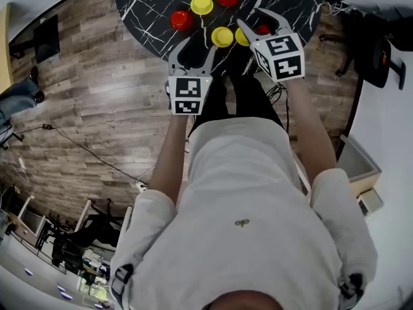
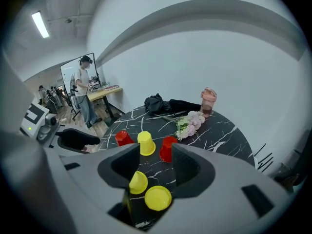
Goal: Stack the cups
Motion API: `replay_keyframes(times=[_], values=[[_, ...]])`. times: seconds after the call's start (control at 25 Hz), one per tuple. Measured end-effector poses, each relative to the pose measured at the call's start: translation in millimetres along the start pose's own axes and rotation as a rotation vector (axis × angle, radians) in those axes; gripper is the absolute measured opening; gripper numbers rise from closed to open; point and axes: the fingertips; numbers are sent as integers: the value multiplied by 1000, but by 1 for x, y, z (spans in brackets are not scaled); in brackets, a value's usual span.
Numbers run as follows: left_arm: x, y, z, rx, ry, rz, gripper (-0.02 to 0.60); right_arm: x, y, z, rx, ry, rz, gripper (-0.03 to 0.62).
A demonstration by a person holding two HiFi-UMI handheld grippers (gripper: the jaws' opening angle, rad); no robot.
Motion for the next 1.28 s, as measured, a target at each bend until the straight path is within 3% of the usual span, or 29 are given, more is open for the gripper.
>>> replay_keyframes(times=[0.76, 1.28], values=[[-13, -25, 29, 132, -40, 26, 224, -16, 97, -26, 9, 67, 107, 229], [-23, -37, 35, 209, -81, 29, 224, -34, 137, -31, 13, 31, 195, 238]])
Point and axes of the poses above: the fingertips, and each gripper's own axes: y forward along the fingers, z to its left, x out of its top, and after that the axes turned 15 degrees about -y, right-handed
